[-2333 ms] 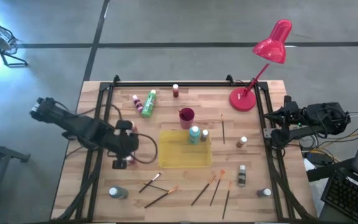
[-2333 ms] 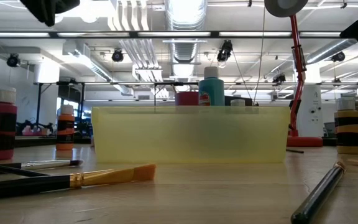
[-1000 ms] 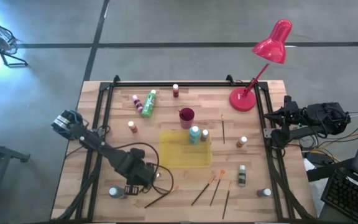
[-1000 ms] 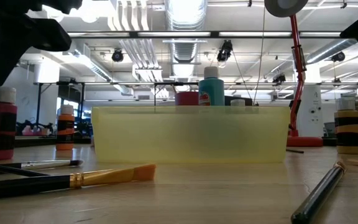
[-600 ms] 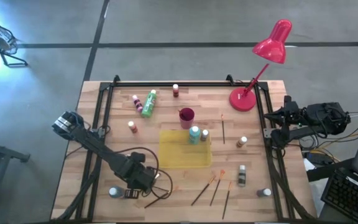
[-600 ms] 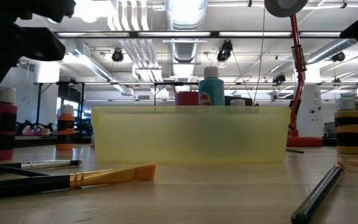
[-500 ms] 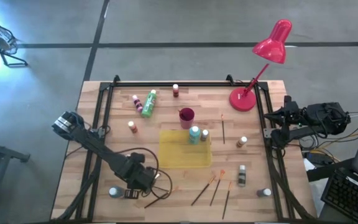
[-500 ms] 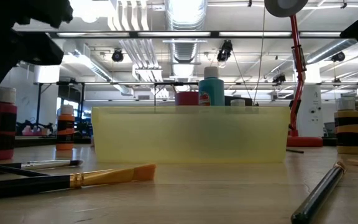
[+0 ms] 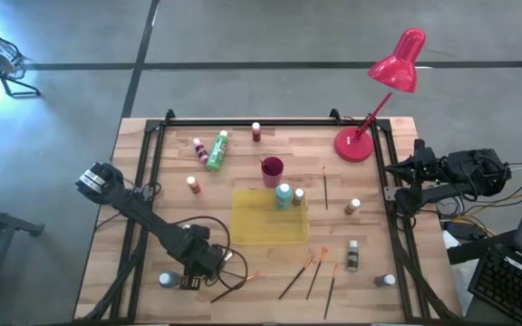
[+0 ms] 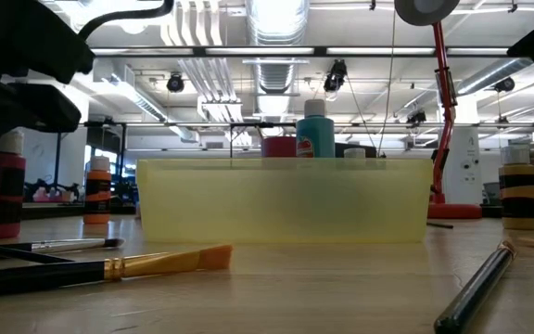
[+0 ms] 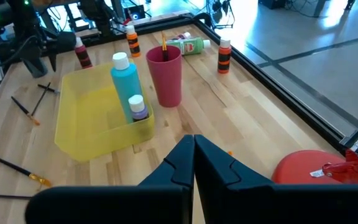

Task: Pick & Place Paint Supplies
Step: Put the gold paint brush into the pink cup

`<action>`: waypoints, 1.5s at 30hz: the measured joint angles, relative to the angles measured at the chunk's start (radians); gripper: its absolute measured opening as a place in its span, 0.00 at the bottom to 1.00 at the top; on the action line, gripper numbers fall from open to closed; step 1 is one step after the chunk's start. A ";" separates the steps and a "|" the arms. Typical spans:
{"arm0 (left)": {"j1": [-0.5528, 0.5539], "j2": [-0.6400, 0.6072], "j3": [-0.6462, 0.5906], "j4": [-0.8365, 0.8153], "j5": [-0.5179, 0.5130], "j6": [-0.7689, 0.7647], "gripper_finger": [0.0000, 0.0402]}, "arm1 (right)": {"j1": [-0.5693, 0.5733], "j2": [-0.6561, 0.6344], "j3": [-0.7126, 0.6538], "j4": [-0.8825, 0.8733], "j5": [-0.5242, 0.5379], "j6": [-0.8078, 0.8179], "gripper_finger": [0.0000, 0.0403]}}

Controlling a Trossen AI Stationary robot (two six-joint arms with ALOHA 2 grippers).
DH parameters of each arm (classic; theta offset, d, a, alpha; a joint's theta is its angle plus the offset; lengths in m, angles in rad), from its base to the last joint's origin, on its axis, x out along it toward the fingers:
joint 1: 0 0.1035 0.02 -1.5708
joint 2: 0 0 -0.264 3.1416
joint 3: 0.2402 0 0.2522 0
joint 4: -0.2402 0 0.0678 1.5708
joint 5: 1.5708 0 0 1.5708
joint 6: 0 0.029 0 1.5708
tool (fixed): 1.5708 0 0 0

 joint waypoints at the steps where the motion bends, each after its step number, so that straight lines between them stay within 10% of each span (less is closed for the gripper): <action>1: 0.000 0.000 -0.005 0.011 0.000 0.001 0.39 | 0.000 0.000 0.000 0.000 0.000 0.000 0.02; 31: 0.000 -0.001 -0.139 0.180 -0.005 0.009 0.38 | 0.000 0.000 0.000 0.000 0.000 0.000 0.02; 45: 0.002 -0.001 -0.139 0.209 -0.006 0.010 0.05 | 0.000 0.000 0.000 0.000 0.000 0.000 0.02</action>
